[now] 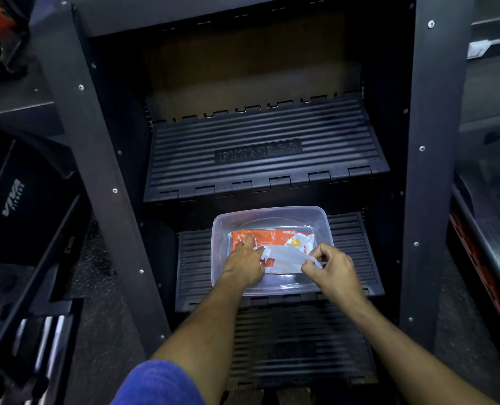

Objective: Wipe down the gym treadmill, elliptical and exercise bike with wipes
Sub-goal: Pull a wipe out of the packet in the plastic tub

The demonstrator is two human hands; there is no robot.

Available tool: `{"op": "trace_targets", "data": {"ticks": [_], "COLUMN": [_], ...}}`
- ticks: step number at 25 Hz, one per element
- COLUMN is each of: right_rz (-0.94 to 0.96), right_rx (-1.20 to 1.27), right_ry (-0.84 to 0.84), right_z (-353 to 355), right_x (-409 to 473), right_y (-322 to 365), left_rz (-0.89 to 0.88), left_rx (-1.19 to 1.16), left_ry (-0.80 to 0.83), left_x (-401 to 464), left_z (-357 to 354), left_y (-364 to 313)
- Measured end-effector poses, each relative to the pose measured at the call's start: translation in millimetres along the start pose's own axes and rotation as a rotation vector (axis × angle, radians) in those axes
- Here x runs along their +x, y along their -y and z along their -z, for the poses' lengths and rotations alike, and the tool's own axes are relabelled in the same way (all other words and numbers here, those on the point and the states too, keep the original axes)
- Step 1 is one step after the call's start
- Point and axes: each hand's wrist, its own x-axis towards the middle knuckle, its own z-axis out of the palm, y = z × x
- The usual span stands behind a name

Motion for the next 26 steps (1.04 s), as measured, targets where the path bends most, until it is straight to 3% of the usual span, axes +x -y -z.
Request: {"op": "trace_targets", "data": {"ticks": [5,8,11,16,21,26], "right_rz": [0.03,0.019,0.024,-0.033,-0.07,0.092], "right_rx": [0.001,0.004,-0.015,-0.024,0.047,0.065], "right_ry": [0.027,0.015,0.043,0.06,0.008,-0.072], "right_z": [-3.7,-4.6,-3.8,3.7,12.4,14.9], "right_x": [13.2,23.8,27.7,25.8,18.7,1.6], "right_y": [2.3,3.5,3.1,4.4,5.3,14.9], "left_rz": [-0.034,-0.192,-0.337,-0.232,-0.156,-0.117], "left_rx": [-0.095,-0.067,0.07,0.125,0.045,0.039], "left_ry": [-0.108,-0.21,-0.199,-0.065,-0.048,-0.052], "left_x": [-13.2,-26.1,-25.6,-10.6,-10.2,-2.8], "left_z": [15.4,19.6,16.1,11.7,4.6,2.8], "left_y": [0.4,3.9,-5.1,-17.0,-16.8,-22.3]}}
